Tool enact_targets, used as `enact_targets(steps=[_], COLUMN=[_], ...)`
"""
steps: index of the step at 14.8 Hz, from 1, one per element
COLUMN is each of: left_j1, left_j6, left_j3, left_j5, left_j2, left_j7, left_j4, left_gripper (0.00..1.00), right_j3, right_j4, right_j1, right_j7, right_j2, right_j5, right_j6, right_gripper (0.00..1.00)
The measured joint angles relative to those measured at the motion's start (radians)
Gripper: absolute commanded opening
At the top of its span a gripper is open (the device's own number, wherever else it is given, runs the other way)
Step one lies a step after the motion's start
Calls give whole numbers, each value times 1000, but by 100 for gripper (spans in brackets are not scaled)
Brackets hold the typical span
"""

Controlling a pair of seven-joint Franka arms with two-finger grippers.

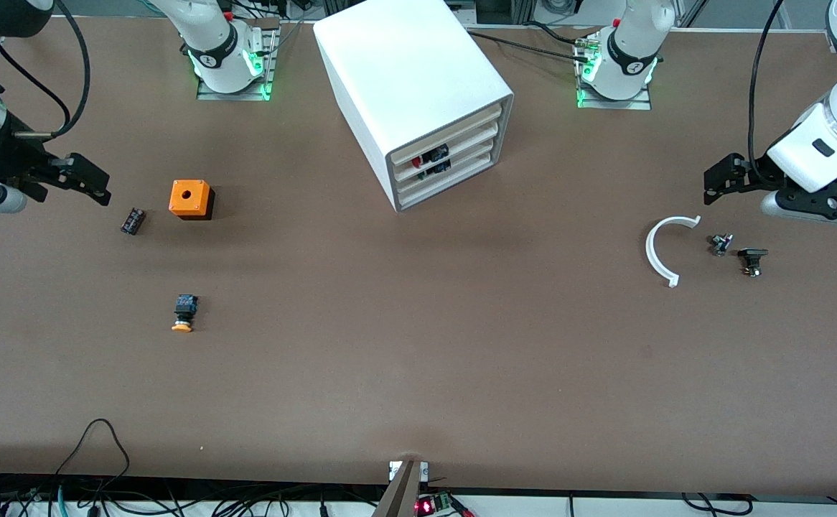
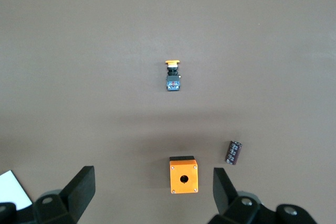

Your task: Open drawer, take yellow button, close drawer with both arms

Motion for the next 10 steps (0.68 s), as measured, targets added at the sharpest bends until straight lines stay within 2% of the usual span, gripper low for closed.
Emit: enact_targets(steps=[5,10], left_j1=[-63,-76], left_j6=[8,-4], left_j3=[73,79], left_j5=[0,0], left_j2=[-6,-6], left_j7=[0,1], left_j4=[-12,-15], left_gripper=[100,100], right_j3=[0,-1], right_j4=[-16,-15], right_j1=[0,0], right_j7=[0,0], right_j2=[-16,-16], right_j5=[0,0], right_j6=[5,3], right_gripper=[99,99])
